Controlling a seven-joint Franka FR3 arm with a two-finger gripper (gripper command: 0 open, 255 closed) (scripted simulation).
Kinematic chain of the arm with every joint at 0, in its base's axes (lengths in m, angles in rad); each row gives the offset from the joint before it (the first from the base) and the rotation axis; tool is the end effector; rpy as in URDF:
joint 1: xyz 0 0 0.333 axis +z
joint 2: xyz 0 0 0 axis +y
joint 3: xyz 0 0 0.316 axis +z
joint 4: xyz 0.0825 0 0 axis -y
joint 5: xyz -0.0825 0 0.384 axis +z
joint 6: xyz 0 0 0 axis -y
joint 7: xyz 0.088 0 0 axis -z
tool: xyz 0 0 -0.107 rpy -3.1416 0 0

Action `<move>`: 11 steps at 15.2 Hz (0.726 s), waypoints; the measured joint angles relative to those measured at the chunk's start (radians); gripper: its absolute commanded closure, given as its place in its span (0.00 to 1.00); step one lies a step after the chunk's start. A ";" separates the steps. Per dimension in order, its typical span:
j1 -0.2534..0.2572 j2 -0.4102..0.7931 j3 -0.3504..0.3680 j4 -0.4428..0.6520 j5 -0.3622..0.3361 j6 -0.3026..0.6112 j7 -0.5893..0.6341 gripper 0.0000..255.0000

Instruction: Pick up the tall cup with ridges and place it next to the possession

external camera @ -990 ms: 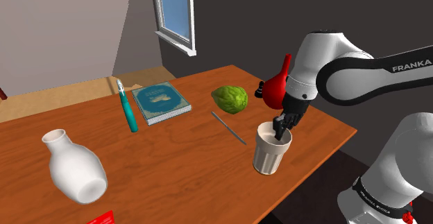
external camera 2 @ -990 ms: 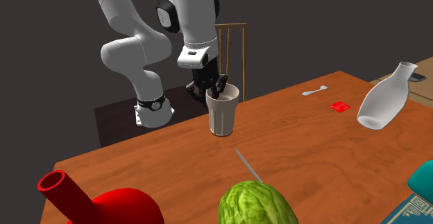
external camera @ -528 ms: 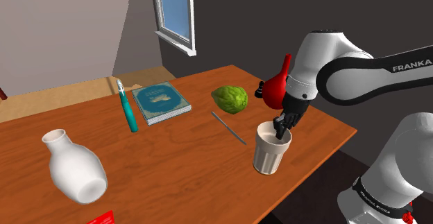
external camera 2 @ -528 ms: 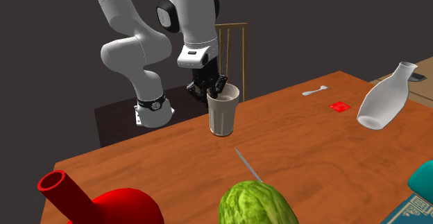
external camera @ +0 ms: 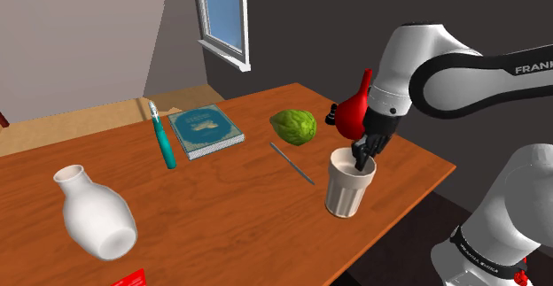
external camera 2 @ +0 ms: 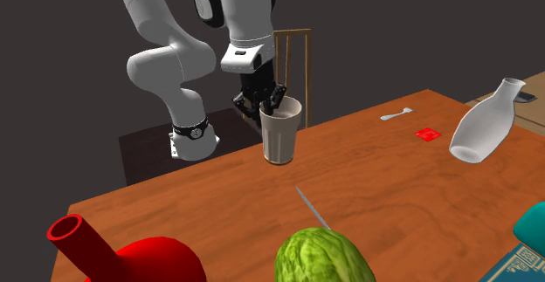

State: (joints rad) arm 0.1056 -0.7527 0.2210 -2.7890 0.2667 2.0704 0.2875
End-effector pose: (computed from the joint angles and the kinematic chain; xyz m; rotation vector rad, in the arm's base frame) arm 0.2996 0.1091 0.4122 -3.0434 0.2171 -0.0098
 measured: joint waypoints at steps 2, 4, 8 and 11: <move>-0.001 -0.002 -0.008 0.020 -0.007 -0.030 0.004 1.00; -0.002 -0.006 -0.017 0.046 -0.016 -0.066 0.008 1.00; -0.004 -0.008 -0.026 0.088 -0.026 -0.131 0.022 1.00; -0.005 -0.010 -0.034 0.120 -0.034 -0.172 0.026 1.00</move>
State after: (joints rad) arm 0.1006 -0.7631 0.1868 -2.6692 0.2322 1.8985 0.3130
